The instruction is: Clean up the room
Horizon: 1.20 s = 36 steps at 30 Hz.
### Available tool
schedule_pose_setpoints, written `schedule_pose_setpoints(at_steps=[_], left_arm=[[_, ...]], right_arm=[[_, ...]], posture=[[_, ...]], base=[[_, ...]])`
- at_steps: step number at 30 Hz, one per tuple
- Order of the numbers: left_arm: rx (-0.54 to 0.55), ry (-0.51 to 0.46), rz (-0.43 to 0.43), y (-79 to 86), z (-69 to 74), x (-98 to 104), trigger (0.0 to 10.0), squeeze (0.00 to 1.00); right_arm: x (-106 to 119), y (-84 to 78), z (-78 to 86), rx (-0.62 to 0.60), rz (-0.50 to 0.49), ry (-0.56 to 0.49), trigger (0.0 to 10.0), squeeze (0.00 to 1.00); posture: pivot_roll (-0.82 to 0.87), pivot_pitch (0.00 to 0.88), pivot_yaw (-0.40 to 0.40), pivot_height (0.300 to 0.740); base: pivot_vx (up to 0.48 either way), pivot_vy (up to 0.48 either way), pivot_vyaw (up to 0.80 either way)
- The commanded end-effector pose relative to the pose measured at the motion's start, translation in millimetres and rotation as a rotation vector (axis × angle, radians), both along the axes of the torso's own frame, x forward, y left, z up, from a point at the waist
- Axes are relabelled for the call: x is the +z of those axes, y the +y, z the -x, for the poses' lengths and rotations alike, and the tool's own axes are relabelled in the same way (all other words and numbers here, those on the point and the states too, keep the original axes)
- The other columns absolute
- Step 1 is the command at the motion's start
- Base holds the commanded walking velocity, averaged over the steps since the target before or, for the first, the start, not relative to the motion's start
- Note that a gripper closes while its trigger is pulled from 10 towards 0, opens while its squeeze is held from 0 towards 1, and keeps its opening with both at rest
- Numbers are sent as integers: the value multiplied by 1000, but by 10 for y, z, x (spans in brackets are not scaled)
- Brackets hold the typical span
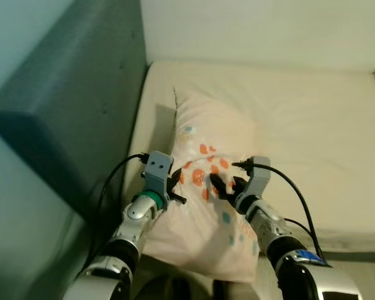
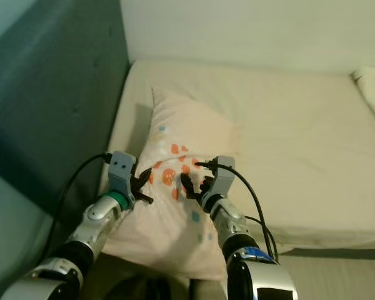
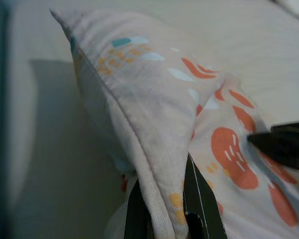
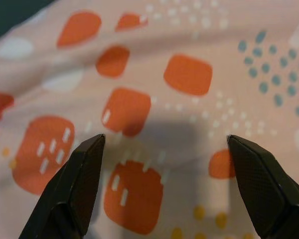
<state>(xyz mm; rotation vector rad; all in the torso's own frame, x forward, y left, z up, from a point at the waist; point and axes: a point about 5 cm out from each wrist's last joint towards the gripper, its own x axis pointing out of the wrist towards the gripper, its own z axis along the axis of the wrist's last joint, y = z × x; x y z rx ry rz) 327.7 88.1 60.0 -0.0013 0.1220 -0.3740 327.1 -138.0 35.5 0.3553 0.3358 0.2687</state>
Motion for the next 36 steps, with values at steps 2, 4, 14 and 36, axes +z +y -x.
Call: schedule_pose_setpoints(at_steps=[2,4,14,36], left_arm=[[26,-46,29,31,-41,92,10000,0],[14,-44,23,24,-32,84,10000,0],[-49,-61,1,-78,11,82,10000,0],[-48,-56,-22,-42,32,59,10000,0]], right_arm=[[-35,-12,25,2,2,16,10000,0],[-36,-10,26,3,2,16,10000,0],[-42,-7,31,6,3,18,10000,0],[-44,24,32,15,0,19,10000,0]], posture=[[-133,51,125,740],[-131,52,123,740],[-128,54,121,740],[-119,50,115,740]], base=[[0,0,0],[0,0,0],[0,-417,0],[0,-106,0]])
